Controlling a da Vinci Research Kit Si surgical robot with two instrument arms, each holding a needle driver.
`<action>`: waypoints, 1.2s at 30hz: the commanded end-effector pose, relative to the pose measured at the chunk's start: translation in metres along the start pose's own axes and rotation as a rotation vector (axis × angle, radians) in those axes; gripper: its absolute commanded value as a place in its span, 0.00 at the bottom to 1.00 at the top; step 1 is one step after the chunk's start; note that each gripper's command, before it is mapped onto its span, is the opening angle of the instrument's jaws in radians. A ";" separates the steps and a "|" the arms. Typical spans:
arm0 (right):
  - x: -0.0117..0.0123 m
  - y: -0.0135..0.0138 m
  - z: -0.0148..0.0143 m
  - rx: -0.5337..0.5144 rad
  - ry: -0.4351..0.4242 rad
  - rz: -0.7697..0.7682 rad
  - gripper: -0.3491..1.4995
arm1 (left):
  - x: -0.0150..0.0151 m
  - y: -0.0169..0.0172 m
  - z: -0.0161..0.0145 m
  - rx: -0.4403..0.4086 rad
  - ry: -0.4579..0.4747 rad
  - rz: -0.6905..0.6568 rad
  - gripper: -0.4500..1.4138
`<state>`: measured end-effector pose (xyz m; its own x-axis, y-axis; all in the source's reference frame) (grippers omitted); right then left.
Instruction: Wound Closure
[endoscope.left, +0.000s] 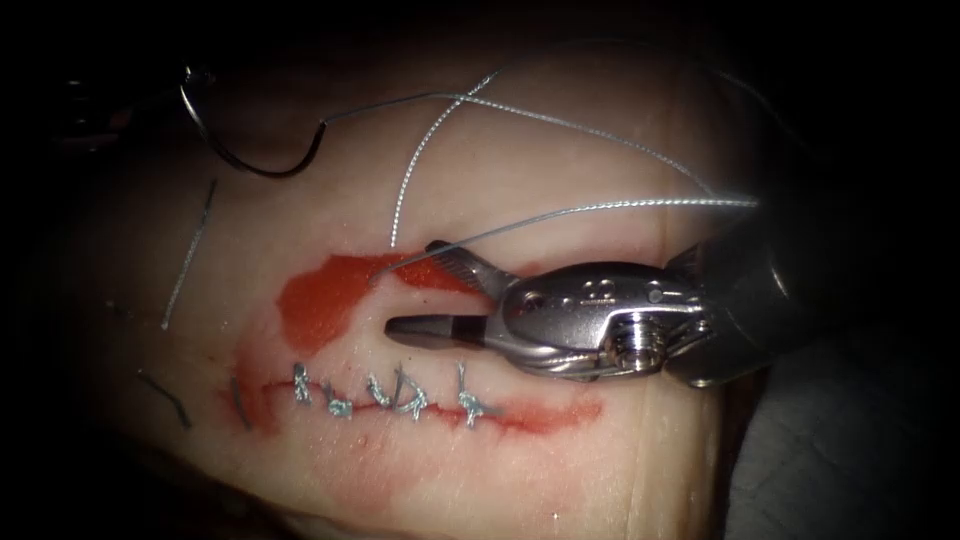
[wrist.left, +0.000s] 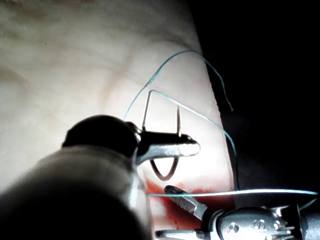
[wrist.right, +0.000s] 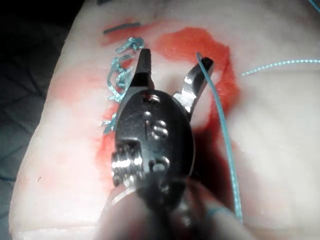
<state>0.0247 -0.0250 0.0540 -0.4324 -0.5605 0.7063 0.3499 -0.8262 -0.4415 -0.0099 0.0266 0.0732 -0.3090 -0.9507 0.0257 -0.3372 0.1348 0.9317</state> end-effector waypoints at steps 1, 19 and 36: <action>0.0002 -0.0002 0.0019 -0.002 0.003 -0.008 0.68 | -0.0001 0.0007 0.0003 0.001 0.000 0.002 0.00; 0.0001 -0.0023 0.0064 -0.112 0.009 -0.018 0.00 | -0.0001 0.0006 0.0003 0.001 0.001 0.001 0.00; 0.0047 -0.0068 -0.0069 0.142 0.043 0.125 0.00 | -0.0001 0.0006 0.0003 0.001 0.000 0.001 0.00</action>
<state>0.0143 -0.0221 0.0559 -0.4063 -0.6664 0.6252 0.5183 -0.7316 -0.4429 -0.0098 0.0266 0.0731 -0.3087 -0.9508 0.0251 -0.3378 0.1343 0.9316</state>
